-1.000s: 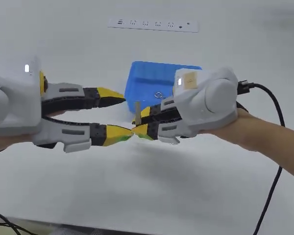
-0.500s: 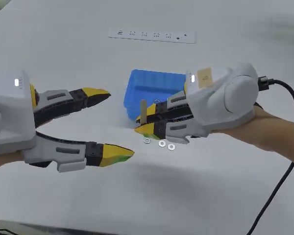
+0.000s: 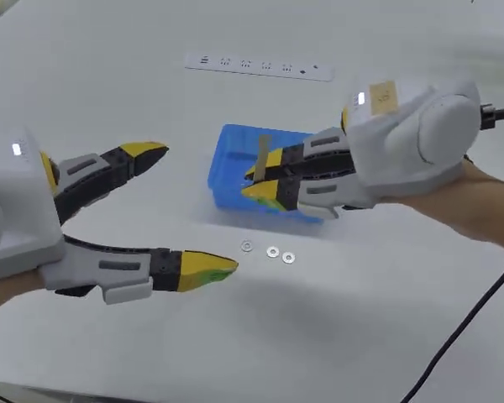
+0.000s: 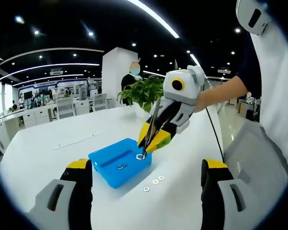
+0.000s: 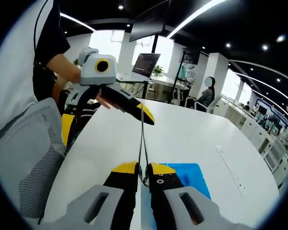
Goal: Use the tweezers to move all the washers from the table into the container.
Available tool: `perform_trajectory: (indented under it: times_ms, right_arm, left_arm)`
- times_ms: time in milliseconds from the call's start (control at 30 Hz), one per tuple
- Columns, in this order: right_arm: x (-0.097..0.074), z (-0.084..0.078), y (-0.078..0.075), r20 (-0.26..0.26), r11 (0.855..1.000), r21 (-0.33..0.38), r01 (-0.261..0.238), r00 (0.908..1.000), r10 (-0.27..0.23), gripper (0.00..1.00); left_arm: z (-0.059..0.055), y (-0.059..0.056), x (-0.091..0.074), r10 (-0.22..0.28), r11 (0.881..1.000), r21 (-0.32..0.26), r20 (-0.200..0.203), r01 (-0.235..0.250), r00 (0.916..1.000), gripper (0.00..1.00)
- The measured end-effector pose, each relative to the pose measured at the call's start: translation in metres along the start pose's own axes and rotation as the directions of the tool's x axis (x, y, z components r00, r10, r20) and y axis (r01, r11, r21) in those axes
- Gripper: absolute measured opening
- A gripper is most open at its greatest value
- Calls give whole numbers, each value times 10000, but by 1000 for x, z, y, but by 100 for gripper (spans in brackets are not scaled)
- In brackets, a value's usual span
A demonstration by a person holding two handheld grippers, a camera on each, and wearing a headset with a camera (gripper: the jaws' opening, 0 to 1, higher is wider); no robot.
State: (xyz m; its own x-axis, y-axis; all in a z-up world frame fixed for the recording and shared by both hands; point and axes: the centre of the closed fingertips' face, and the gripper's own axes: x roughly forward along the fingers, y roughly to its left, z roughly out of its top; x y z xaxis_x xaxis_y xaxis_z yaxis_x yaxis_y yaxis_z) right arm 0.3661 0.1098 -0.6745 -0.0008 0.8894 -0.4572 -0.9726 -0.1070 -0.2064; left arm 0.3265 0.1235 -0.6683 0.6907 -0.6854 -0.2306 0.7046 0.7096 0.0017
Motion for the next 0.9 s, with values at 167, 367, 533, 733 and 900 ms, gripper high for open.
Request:
perform_trajectory:
  times_ms: [167, 367, 533, 733, 900]
  right_arm:
    - [-1, -6, -25, -84, 9992, 56, 385, 9992, -385, 9]
    - [2, -18, -44, -235, 9981, 120, 609, 9979, -606, 9]
    - [10, -41, -57, -590, 9972, 189, 728, 9957, -715, 9]
    - [24, -72, -68, -1013, 9955, 530, 789, 9922, -732, 9]
    - [34, -89, -68, -1283, 9958, 582, 714, 9897, -635, 9]
  left_arm:
    - [-20, -6, 7, -200, 9989, 416, -785, 233, 9967, 100]
    - [-29, -4, 8, -194, 9992, 327, -1033, 229, 9945, 100]
    - [-22, 2, 7, 110, 9986, 523, -796, -68, 9968, 99]
    - [-25, 7, 6, 220, 9990, 398, -902, -185, 9957, 100]
    - [-28, 11, 3, 389, 9990, 244, -1055, -365, 9937, 100]
